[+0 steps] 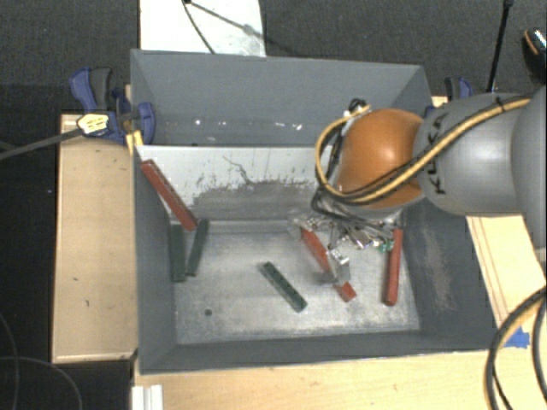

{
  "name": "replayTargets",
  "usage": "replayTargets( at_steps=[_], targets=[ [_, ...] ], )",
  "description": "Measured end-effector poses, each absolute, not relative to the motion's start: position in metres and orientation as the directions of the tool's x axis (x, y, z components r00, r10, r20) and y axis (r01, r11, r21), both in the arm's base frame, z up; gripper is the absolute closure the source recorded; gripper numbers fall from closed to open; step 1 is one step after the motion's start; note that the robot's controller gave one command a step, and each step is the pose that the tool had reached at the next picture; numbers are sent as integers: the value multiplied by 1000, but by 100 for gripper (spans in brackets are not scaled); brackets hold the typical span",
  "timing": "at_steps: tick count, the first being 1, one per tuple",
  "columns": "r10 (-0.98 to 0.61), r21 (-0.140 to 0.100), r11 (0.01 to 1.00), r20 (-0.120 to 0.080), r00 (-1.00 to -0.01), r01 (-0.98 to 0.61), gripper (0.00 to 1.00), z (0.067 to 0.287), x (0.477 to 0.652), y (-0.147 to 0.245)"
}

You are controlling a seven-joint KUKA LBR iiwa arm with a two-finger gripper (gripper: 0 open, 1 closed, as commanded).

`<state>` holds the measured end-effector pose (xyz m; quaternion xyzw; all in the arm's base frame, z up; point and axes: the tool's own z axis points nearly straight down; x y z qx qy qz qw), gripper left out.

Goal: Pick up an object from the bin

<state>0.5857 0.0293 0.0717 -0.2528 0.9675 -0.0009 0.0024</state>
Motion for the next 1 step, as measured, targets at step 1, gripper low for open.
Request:
replayTargets(
  at_steps=[1],
  targets=[
    [-560, 1, 829, 0, -829, -560, 0, 70, 545, 21]
  ],
)
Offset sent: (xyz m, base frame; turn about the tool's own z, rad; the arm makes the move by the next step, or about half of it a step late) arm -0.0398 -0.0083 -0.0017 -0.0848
